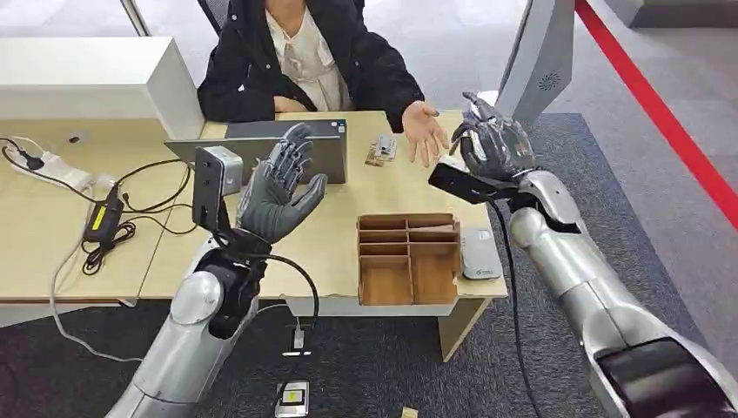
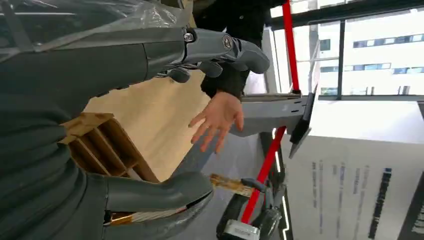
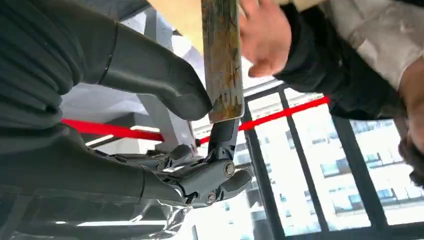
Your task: Pass the card to the sensor for recognition and then transmit it.
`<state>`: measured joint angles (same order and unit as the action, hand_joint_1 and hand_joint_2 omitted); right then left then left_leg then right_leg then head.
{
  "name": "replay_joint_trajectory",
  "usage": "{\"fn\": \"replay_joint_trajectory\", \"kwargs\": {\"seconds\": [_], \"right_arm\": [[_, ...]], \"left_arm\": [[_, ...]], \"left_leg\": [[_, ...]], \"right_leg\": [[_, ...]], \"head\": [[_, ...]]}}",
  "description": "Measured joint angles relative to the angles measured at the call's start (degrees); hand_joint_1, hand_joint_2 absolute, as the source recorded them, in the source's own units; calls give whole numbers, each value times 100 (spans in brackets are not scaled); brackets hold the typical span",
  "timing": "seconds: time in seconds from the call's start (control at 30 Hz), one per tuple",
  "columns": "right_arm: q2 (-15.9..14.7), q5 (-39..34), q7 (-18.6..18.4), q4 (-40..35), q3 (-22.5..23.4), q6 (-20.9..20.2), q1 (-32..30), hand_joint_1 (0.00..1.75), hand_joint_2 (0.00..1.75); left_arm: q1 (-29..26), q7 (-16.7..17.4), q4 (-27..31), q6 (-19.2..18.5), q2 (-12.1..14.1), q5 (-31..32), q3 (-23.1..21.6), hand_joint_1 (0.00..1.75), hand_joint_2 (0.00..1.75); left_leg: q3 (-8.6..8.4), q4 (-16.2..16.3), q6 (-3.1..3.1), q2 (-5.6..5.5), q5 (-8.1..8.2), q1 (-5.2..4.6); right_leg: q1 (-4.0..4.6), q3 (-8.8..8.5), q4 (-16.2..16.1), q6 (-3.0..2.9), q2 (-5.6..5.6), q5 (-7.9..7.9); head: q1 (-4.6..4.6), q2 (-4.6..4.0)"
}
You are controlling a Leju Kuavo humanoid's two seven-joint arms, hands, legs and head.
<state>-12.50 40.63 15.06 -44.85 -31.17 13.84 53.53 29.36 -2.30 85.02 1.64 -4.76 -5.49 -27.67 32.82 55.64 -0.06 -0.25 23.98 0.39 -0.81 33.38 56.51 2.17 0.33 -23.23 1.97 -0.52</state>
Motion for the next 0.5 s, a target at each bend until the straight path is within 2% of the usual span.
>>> {"fn": "replay_joint_trajectory", "kwargs": {"seconds": [0.2, 0.4, 0.5], "right_arm": [[-9, -9, -65, 288, 87, 72, 174, 175, 175], [11, 230, -17, 807, 92, 302, 441, 175, 175], [44, 411, -129, 1065, 87, 326, 635, 175, 175]], "left_arm": [[31, -78, -65, -24, -31, -20, 0, 0, 175], [128, -188, -206, -164, -127, -87, -13, 0, 175], [207, -197, -291, -192, -201, -101, -17, 0, 175]], "left_leg": [[1, 0, 0, 0, 0, 0], [1, 0, 0, -1, 0, 0], [1, 0, 0, -1, 0, 0]], "right_leg": [[0, 0, 0, 0, 0, 0], [0, 0, 0, 0, 0, 1], [0, 0, 0, 0, 0, 1]], "head": [[-2, 0], [-2, 0], [-2, 0]]}}
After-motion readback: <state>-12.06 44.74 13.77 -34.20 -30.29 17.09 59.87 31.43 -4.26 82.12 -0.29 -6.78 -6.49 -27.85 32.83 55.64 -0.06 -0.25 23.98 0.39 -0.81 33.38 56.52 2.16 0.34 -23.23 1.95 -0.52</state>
